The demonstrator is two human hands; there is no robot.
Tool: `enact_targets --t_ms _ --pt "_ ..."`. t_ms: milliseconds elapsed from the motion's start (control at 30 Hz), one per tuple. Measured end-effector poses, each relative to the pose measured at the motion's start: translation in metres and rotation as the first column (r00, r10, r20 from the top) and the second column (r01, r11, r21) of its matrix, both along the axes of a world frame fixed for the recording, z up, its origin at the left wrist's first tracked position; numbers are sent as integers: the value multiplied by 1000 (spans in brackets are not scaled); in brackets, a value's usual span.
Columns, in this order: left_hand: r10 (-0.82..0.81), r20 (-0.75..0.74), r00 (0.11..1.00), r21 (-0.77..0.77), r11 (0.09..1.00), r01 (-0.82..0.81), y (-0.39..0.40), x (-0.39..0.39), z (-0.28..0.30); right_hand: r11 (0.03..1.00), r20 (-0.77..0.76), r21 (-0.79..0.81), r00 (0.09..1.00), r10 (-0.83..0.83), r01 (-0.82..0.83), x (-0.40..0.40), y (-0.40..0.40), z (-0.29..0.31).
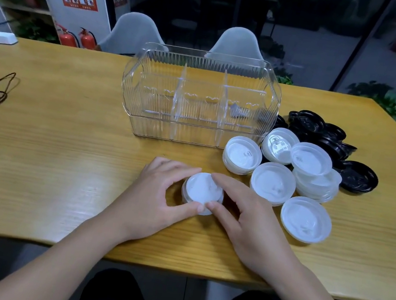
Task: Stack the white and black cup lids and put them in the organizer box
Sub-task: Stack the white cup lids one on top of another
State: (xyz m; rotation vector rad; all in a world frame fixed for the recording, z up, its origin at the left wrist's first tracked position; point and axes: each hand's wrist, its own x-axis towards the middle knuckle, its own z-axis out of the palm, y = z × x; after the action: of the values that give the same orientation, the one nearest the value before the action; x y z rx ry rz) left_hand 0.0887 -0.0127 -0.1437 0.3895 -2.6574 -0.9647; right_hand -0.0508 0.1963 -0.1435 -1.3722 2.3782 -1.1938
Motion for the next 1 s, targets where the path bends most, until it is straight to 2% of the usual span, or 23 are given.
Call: enact_targets --t_ms 300,1000 --pt "-18 40 999 -45 999 20 0 -1 -1 999 -20 -1 999 -46 46 1 1 -2" --pt "-5 67 998 -71 997 9 -1 -3 0 1000 -17 10 1000 13 -12 -4 -5 -1"
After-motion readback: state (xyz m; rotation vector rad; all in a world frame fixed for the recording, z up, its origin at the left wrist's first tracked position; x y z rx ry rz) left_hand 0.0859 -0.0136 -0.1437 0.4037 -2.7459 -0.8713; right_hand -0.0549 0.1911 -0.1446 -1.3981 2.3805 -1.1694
